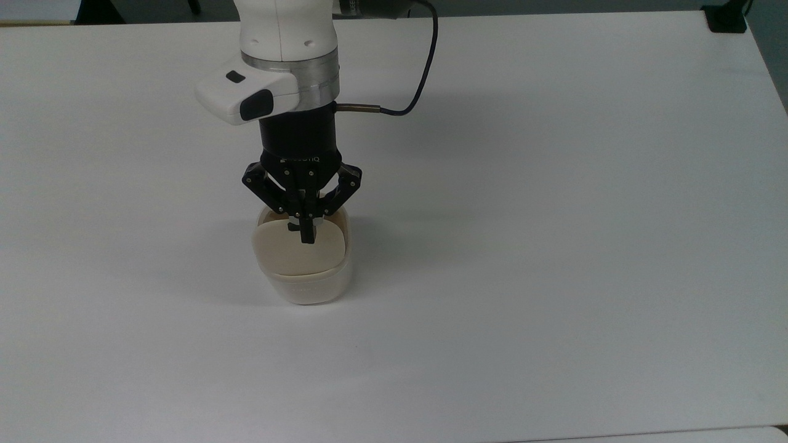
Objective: Close the trash bin
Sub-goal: 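Push the lid down with the gripper tips until it shuts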
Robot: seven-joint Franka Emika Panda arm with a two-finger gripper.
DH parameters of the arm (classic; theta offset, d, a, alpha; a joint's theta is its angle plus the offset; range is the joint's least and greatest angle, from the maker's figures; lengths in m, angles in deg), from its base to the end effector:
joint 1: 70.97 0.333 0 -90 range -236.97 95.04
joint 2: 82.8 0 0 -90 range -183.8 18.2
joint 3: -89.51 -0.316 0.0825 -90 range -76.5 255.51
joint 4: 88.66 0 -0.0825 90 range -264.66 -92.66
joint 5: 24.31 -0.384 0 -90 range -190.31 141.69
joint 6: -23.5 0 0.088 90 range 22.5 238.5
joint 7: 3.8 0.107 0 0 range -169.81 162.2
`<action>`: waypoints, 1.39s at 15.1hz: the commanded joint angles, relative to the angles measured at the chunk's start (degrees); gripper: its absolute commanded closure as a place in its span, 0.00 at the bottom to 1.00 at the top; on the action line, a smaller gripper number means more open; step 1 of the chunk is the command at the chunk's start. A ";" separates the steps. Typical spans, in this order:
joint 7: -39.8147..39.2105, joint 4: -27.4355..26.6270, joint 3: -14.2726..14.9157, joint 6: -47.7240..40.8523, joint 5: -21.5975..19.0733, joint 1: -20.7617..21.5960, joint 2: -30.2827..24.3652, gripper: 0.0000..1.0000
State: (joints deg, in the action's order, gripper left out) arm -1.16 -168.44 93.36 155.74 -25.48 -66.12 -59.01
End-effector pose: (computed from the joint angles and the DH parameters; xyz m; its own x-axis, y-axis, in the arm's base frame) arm 0.7237 0.0224 0.5278 0.8767 -0.0265 0.4804 -0.0220 -0.9996 -0.0149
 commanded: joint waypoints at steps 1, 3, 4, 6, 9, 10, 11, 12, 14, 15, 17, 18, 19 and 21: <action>1.31 0.42 0.62 -0.05 1.08 0.25 0.21 1.00; 0.78 0.33 0.80 -1.54 1.95 0.07 0.12 1.00; 0.69 0.07 0.80 -3.46 2.48 0.07 0.20 1.00; 0.08 -0.28 0.80 -6.11 2.48 0.07 0.12 1.00; -2.99 -0.99 0.80 -12.35 2.13 -0.01 0.12 1.00; -3.08 -0.99 0.80 -13.31 2.04 -0.02 0.20 1.00; -3.43 -1.25 0.80 -13.85 2.04 -0.02 0.21 1.00; -3.96 -1.95 0.80 -14.03 2.22 -0.02 0.21 1.00; -4.84 -3.01 0.80 -14.03 2.39 0.07 0.82 1.00; -4.84 -3.01 0.80 -14.03 2.39 0.07 1.34 1.00; -4.93 -3.45 0.80 -14.20 2.48 0.16 1.87 1.00; -5.11 -3.80 0.80 -14.20 2.57 0.16 1.96 1.00; -5.37 -3.89 0.80 -14.20 2.48 0.07 2.14 1.00; -5.37 -3.80 0.80 -14.03 2.48 0.07 2.66 1.00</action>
State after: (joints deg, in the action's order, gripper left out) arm -5.35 -171.26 93.77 142.50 -23.62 -66.37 -56.37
